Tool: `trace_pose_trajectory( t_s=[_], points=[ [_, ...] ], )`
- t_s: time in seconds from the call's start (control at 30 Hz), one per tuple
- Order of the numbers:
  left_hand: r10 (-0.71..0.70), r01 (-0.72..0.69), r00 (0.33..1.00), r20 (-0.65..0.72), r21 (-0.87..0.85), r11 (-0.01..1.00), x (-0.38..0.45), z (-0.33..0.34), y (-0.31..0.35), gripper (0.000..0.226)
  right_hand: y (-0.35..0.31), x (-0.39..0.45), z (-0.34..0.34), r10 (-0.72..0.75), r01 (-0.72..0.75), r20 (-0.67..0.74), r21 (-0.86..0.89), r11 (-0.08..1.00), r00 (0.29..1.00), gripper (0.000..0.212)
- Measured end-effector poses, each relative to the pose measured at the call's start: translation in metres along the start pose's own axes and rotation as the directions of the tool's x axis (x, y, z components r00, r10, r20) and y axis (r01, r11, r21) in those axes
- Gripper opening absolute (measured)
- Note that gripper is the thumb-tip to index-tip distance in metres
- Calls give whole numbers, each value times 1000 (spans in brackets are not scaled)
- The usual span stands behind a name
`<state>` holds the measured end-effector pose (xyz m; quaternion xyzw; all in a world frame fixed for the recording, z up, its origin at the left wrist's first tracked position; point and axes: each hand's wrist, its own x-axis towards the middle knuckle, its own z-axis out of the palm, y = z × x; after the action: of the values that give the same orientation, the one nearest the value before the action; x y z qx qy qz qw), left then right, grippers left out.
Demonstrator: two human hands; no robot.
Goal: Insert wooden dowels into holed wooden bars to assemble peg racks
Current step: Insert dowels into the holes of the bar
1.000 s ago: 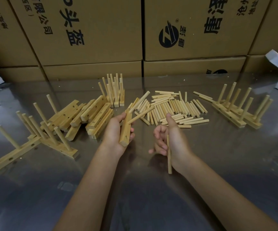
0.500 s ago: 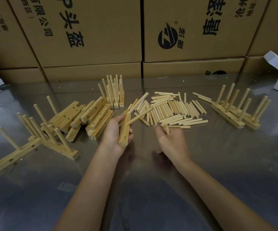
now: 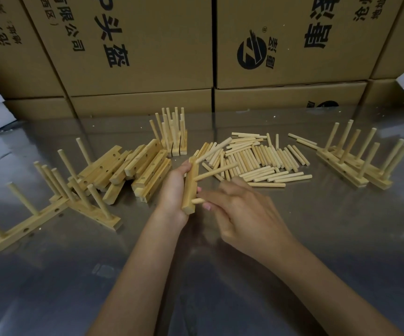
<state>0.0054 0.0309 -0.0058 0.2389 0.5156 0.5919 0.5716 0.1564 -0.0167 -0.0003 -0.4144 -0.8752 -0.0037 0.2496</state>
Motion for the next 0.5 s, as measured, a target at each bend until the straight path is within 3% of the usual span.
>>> trace_pose_trajectory(
  t_s=[0.1,0.23,0.37,0.5],
  points=[
    [10,-10,999,35,3,1000,-5,7,-3,32,-4,2,-2,-48,48,-32,-13,999,998,29],
    [30,-29,999,36,-28,999,-9,13,-9,30,-2,3,-5,-34,35,-14,21,999,999,10],
    [90,-90,996,-11,6,996,-9,16,-14,31,-1,5,-7,-49,50,-42,34,998,998,17],
    [161,-160,985,-61,18,987,-11,20,-12,31,6,5,-4,-29,38,-73,122,992,997,10]
  ],
)
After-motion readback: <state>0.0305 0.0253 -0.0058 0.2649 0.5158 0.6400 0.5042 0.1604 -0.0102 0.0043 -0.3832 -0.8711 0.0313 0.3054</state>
